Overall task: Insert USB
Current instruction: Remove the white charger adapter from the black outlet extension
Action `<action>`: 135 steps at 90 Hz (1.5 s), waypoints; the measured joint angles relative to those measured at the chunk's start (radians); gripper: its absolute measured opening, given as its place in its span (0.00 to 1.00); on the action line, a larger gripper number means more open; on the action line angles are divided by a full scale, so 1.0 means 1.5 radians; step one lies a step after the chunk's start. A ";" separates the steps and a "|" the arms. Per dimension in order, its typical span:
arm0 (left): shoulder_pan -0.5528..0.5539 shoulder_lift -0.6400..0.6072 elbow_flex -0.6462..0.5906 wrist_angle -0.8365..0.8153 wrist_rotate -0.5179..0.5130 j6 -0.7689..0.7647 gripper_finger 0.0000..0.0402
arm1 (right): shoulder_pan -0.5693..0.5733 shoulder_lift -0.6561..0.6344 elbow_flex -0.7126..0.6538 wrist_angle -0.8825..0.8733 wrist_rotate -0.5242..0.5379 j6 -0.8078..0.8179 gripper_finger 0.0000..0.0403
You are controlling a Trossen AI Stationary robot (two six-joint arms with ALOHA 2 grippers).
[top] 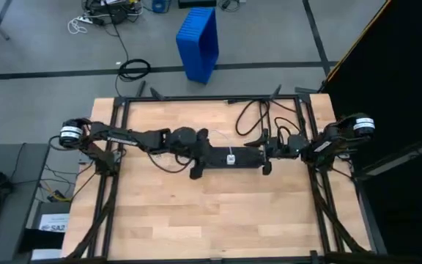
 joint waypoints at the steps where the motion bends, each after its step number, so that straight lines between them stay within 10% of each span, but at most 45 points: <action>1: 0.000 -0.006 -0.003 -0.005 -0.002 -0.001 0.54 | -0.001 -0.006 0.000 -0.011 -0.002 0.000 0.43; 34: -0.027 -0.332 -0.135 -0.103 -0.194 -0.077 0.45 | -0.039 -0.287 0.028 -0.362 -0.030 -0.012 0.24; 60: -0.090 -0.412 -0.296 -0.060 -0.237 -0.157 0.27 | 0.002 -0.383 0.220 -0.914 0.057 -0.062 0.02; 82: -0.135 -0.394 -0.413 0.157 -0.250 -0.141 0.02 | 0.066 -0.383 0.205 -0.801 0.033 -0.087 0.02; 135: -0.135 -0.302 -0.410 0.289 -0.240 -0.135 0.00 | 0.085 -0.337 0.096 -0.567 0.164 -0.099 0.00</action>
